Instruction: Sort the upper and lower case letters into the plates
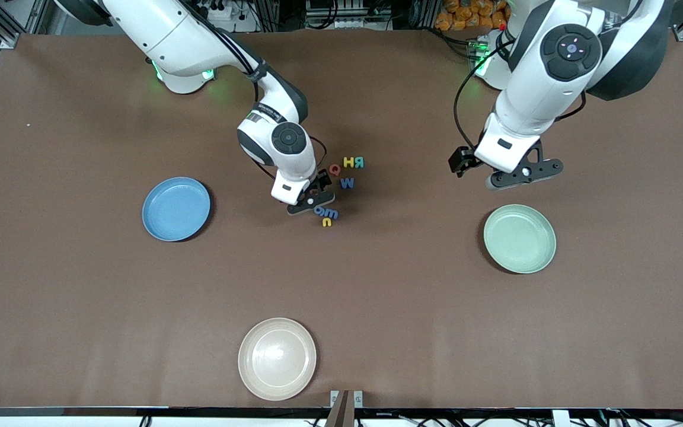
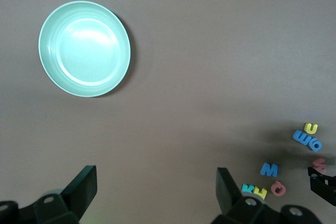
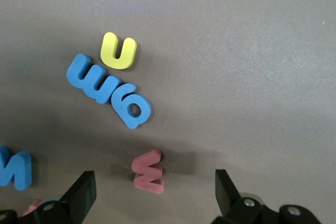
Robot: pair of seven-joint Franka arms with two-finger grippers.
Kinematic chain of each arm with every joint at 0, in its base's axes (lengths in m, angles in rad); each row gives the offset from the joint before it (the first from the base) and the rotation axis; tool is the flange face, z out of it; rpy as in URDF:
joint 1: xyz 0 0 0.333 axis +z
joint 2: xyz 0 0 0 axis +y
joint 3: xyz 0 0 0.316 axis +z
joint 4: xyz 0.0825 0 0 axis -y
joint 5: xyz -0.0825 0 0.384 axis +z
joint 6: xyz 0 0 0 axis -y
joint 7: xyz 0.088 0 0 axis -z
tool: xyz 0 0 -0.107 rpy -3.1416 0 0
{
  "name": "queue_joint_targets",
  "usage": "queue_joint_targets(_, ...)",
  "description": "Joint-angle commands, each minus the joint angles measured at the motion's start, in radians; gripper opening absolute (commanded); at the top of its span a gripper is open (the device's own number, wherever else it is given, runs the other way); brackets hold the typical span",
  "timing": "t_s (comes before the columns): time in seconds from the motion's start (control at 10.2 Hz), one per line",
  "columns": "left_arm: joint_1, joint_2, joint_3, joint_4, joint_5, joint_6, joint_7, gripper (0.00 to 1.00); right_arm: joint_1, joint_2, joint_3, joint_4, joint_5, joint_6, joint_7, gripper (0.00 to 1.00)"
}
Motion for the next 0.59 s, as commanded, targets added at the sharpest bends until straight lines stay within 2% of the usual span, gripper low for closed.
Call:
queue_joint_targets(0.0,-0.007,-0.042,-0.012,-0.073,0.01,0.037,-0.1,1.0,0.007,0.03,0.005,0.027,-0.033,-0.001,0.037,1.0)
queue_joint_targets(0.2,-0.01,-0.042,-0.015,-0.091,-0.007,0.039,-0.195,1.0,0.007,0.04,0.005,0.026,-0.055,0.009,0.038,1.0)
queue_joint_targets(0.29,-0.01,-0.044,-0.013,-0.093,-0.072,0.039,-0.23,1.0,0.007,0.046,0.005,0.026,-0.058,0.021,0.056,0.98)
queue_joint_targets(0.49,-0.001,-0.057,-0.01,-0.104,-0.081,0.039,-0.28,1.0,0.007,0.056,0.005,0.024,-0.06,0.022,0.072,0.98)
